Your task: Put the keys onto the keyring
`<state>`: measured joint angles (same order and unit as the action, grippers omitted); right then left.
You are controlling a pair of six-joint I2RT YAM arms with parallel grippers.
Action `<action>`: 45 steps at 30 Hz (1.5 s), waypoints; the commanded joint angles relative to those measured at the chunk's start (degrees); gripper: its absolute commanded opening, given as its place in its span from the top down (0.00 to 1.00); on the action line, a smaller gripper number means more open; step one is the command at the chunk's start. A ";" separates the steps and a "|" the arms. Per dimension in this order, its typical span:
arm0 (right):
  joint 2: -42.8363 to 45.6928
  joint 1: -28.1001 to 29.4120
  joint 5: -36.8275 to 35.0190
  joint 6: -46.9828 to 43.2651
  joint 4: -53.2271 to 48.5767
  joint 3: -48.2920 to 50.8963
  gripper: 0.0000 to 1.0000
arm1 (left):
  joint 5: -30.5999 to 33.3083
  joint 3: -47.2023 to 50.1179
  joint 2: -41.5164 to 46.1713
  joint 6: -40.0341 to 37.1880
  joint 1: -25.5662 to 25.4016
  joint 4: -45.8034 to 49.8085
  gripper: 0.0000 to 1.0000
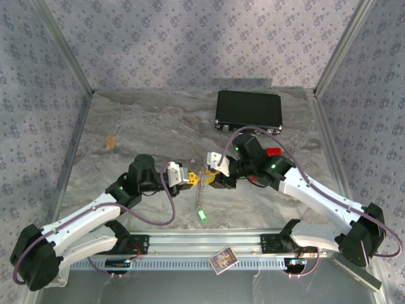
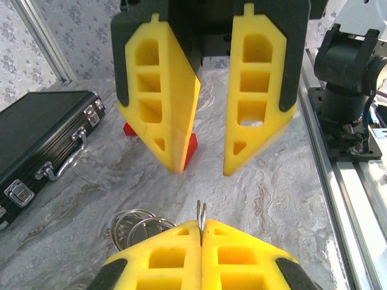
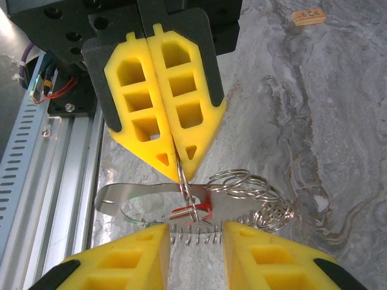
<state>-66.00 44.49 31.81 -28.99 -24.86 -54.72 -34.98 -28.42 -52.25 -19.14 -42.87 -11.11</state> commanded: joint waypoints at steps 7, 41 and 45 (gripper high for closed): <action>-0.56 0.16 2.58 5.62 6.57 3.80 0.70 | -1.46 1.26 1.28 3.49 -0.24 -10.75 1.00; 2.96 2.81 -8.42 13.92 21.84 11.93 0.87 | 0.81 2.58 0.08 9.16 -0.32 -17.43 1.00; 4.01 2.84 -8.90 13.10 20.66 11.66 0.95 | 0.88 2.58 0.39 8.79 -0.29 -16.83 1.00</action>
<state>-63.24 47.11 24.25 -15.38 -3.55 -42.96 -33.54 -25.76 -52.29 -10.81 -42.87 -24.25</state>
